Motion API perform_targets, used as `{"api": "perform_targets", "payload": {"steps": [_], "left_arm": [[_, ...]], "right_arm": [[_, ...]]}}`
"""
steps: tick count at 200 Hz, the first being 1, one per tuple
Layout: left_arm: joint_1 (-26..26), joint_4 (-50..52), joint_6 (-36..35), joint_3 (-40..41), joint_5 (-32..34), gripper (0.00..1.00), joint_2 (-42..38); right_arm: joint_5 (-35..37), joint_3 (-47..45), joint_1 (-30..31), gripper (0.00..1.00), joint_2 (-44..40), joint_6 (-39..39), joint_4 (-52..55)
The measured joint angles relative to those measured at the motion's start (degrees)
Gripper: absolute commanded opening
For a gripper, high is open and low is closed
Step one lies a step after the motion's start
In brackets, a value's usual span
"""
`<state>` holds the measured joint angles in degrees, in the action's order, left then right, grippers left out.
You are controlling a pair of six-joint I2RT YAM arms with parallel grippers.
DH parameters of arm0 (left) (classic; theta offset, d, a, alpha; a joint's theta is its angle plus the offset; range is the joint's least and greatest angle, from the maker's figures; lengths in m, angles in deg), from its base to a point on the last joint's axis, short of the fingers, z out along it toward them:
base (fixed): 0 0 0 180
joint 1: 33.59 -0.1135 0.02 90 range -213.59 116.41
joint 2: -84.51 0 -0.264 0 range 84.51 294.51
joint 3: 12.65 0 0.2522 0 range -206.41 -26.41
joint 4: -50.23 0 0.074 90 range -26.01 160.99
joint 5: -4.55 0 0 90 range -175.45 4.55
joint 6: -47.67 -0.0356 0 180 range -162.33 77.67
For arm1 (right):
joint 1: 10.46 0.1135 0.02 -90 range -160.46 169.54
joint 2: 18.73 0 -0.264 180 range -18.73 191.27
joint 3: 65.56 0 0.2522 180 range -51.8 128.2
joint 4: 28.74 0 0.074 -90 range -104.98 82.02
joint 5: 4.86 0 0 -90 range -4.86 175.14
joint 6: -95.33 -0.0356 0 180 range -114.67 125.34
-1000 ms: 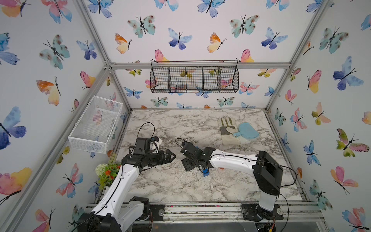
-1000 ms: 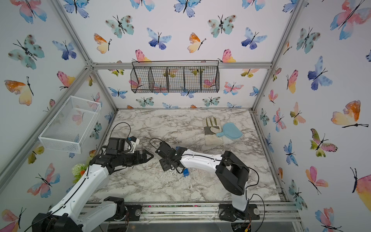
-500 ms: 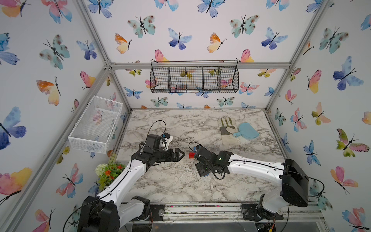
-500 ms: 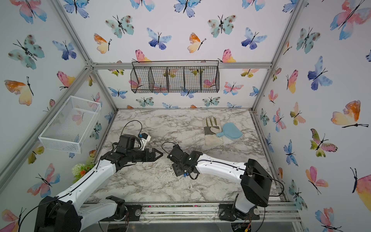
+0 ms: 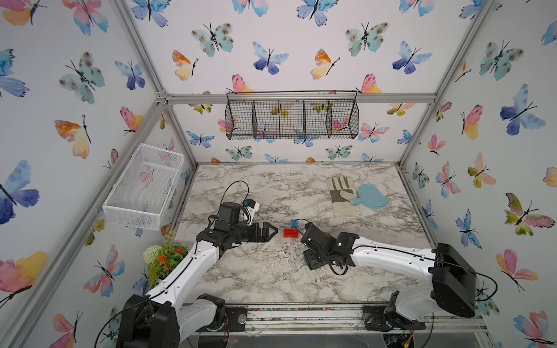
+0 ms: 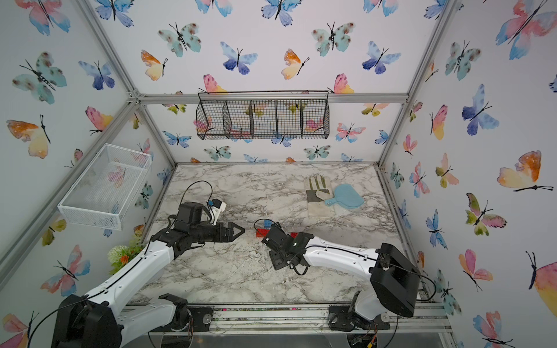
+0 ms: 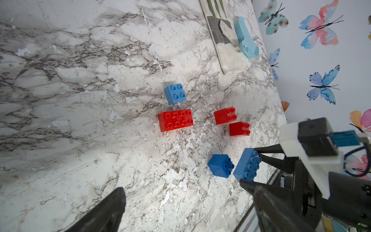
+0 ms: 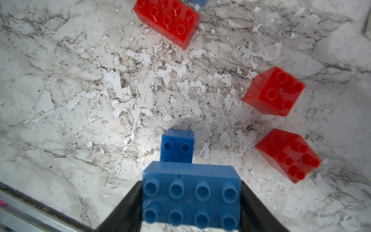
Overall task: Assemble a giraffe with lego
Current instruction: Assemble the lego brick with the lego brick.
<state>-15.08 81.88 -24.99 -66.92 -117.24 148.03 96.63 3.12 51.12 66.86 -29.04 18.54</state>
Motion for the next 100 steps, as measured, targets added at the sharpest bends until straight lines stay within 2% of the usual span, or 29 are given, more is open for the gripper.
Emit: {"api": "perform_targets", "payload": {"steps": [100], "left_arm": [[0.0, 0.0, -0.9, 0.5, 0.0, 0.98, -0.1]], "right_arm": [[-1.5, -1.2, -1.7, 0.61, 0.8, 1.0, -4.1]]}}
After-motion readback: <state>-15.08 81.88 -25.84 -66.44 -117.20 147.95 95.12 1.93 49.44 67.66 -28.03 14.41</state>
